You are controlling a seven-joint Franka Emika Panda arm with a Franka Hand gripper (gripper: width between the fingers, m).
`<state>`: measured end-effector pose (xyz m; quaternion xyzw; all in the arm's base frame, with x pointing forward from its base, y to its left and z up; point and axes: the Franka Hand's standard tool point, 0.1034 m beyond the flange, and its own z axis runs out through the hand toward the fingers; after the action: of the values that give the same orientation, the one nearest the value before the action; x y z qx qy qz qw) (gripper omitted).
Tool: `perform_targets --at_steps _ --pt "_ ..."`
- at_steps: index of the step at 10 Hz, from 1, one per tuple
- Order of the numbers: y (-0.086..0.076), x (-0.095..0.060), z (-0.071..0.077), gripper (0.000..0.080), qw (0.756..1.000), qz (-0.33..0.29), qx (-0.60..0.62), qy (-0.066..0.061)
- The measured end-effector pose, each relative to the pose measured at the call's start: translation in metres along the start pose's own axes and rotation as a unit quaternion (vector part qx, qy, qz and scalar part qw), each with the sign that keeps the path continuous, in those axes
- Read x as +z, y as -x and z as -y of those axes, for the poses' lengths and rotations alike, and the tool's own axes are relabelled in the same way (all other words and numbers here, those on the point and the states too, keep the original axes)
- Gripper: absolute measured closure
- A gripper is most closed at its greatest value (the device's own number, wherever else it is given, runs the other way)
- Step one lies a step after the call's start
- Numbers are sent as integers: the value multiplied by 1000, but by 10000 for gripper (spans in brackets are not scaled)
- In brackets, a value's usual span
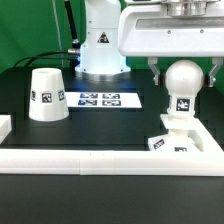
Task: Assemble lamp
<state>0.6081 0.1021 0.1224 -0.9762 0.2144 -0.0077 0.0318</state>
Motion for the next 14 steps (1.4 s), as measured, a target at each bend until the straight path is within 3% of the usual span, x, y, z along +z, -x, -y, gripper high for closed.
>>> perform_targets --at_steps 7,9,10,14 --pt "-2 2 -3 222 968 13 251 -11" --pt "-1 2 -1 221 968 15 252 -13" --pt "-1 2 -1 116 968 15 250 -13" --pt "0 2 -1 101 995 14 98 -13"
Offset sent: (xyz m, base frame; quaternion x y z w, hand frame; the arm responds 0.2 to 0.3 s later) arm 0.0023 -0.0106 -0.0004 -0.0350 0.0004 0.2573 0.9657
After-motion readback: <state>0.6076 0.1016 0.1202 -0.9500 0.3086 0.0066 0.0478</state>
